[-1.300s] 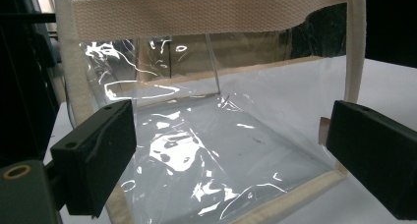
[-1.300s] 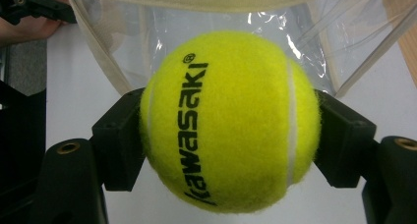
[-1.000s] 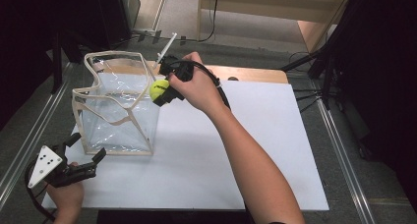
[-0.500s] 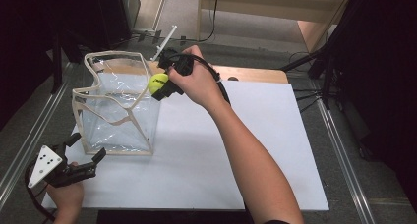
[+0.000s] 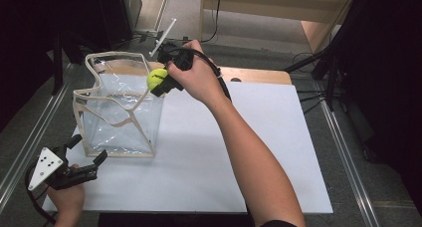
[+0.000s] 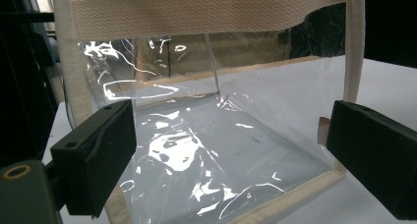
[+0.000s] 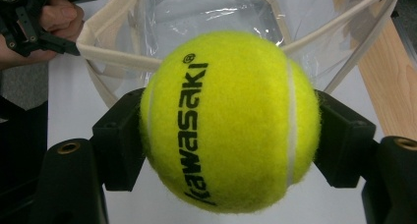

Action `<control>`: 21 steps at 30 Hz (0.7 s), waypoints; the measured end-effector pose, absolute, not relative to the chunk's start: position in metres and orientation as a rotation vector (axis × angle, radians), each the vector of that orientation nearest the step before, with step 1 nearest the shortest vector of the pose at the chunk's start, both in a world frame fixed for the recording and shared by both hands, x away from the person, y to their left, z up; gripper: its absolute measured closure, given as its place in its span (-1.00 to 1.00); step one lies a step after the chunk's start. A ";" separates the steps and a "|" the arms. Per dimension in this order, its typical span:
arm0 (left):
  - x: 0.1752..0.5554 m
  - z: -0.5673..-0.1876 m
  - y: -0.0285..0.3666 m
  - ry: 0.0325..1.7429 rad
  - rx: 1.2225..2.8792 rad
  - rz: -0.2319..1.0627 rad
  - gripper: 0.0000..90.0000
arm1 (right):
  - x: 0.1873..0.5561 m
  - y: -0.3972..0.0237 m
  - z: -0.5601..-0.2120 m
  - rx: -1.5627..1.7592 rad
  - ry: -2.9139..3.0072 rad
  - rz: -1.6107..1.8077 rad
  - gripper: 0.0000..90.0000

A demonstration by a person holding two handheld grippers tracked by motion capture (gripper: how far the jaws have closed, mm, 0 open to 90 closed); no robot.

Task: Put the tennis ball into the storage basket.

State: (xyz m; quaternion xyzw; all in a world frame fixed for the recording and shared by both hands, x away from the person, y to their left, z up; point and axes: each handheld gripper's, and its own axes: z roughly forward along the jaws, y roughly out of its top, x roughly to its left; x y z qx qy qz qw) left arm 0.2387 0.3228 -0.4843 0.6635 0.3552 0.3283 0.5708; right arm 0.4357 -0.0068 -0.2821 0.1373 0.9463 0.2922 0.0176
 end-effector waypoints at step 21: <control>0.239 -0.484 0.323 0.833 1.560 0.769 -0.88 | 0.442 0.009 -0.270 0.400 2.936 0.911 -0.47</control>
